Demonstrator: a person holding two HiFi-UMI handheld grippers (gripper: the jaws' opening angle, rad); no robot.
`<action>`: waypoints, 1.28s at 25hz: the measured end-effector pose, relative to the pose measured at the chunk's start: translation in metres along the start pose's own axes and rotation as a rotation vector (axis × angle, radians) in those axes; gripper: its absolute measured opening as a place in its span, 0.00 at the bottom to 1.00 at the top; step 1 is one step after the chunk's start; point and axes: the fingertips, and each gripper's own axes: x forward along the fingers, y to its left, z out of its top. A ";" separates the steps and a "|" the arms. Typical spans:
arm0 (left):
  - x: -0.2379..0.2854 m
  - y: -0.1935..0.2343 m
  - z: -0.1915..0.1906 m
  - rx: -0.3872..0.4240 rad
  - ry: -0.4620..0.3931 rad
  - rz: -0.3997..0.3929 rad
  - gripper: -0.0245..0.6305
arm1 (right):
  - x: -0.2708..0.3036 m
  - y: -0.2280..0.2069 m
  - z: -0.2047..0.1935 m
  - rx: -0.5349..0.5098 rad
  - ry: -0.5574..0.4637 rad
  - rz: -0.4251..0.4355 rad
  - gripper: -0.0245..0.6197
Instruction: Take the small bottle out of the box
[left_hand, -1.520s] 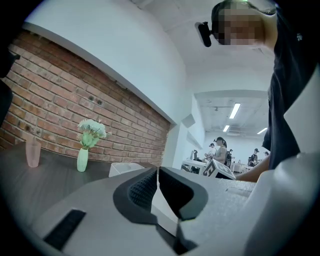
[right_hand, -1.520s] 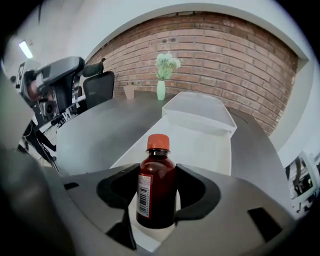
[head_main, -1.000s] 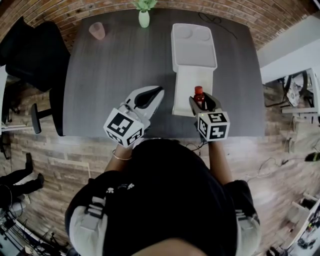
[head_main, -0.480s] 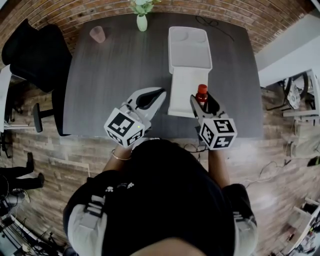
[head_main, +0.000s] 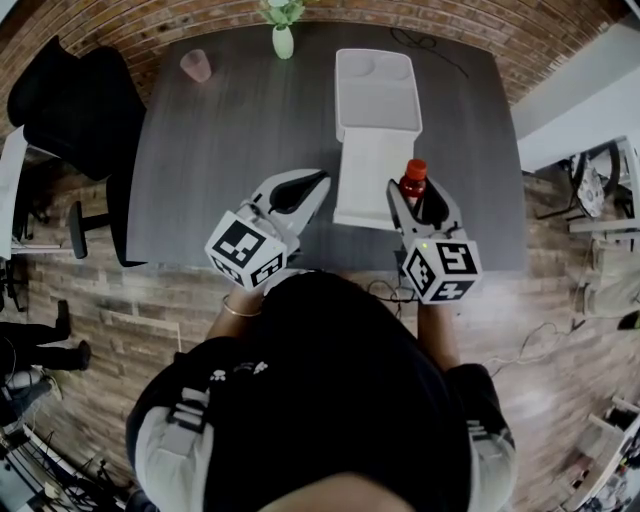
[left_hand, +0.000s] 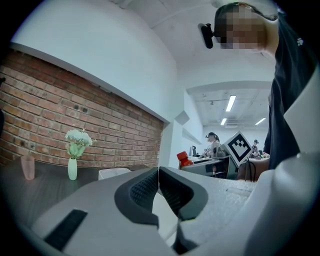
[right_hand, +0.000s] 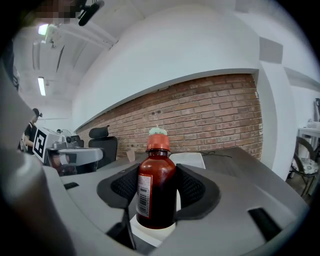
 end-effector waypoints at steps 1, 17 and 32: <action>0.001 -0.001 0.000 0.000 0.001 0.001 0.04 | 0.000 -0.001 0.000 0.000 -0.002 0.001 0.38; 0.004 0.001 -0.001 0.003 0.005 0.020 0.04 | 0.005 -0.004 -0.001 0.014 -0.001 0.029 0.38; 0.003 0.007 0.000 0.006 0.007 0.037 0.04 | 0.012 -0.002 0.000 -0.002 0.013 0.051 0.38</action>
